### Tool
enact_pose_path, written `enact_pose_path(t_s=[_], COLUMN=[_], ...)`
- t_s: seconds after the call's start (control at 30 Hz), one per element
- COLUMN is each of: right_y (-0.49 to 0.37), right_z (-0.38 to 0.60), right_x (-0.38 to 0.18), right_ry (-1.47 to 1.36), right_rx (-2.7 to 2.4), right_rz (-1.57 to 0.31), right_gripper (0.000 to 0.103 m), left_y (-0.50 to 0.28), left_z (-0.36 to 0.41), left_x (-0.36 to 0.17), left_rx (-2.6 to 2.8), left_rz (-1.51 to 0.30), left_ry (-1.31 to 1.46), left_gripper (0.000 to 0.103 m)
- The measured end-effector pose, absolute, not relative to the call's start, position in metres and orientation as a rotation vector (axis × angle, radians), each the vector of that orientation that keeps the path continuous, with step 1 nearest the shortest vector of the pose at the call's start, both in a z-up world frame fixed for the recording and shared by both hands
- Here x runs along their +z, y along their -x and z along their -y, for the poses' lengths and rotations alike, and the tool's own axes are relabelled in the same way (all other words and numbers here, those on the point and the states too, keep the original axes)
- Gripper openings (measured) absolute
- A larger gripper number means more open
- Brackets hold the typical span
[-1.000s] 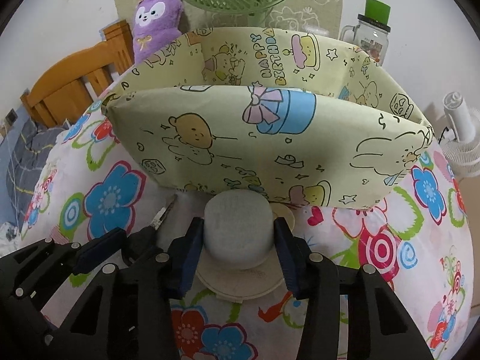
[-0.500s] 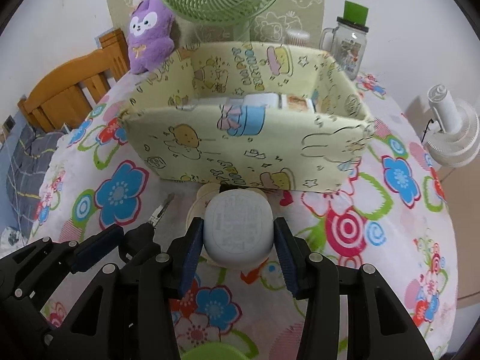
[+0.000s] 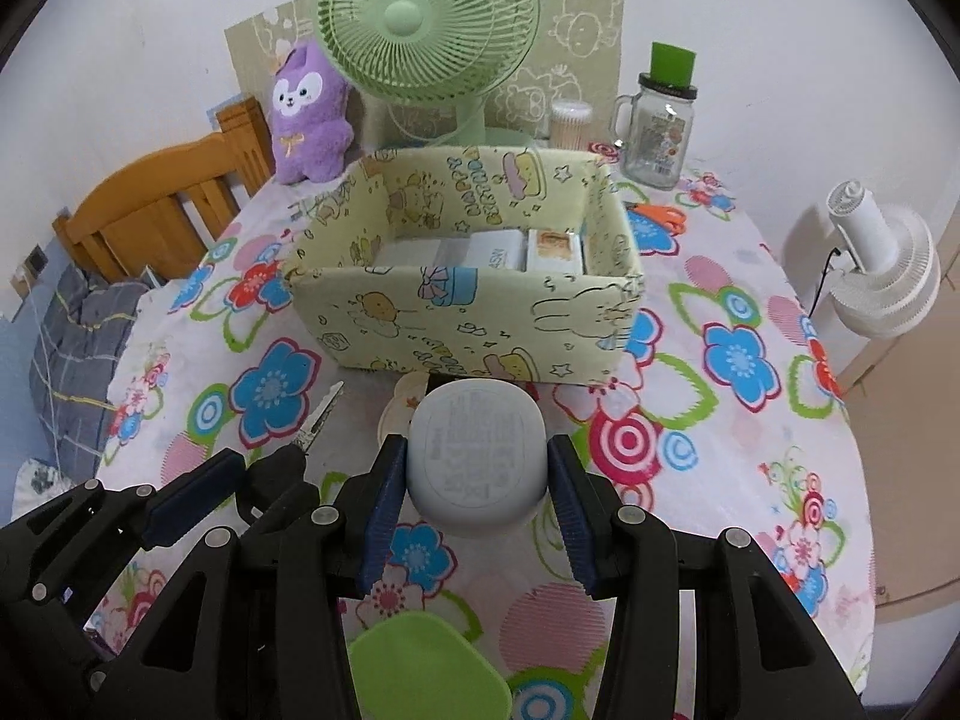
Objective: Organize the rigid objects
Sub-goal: 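Lift and carry the key and white container toward the basket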
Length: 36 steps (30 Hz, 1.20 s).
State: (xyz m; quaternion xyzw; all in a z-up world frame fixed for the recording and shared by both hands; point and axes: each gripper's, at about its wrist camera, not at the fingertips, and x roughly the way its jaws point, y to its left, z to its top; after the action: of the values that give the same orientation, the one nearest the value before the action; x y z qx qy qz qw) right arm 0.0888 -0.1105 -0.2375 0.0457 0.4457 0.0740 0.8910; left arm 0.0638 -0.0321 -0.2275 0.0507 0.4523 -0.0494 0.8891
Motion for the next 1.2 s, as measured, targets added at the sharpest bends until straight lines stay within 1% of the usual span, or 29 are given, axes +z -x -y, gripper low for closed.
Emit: enact_pose_path(t_s=[0.8,1.2], right_y=[-0.050,-0.045], right_z=[0.143,0.151], right_x=[-0.173,-0.155], right_ry=[-0.142,-0.157], right_rx=[0.121,0.100], right_rz=[-0.853,-0.833], right_gripper=[0.051,0.051], left_y=[-0.029,-0.026], left_z=[0.051,0.054], left_x=[-0.164,-0.144], left_rx=[-0.106,-0.117], left_rz=[-0.856,-0.828], left_ry=[-0.092,-0.096], left_gripper=[0.032,0.032])
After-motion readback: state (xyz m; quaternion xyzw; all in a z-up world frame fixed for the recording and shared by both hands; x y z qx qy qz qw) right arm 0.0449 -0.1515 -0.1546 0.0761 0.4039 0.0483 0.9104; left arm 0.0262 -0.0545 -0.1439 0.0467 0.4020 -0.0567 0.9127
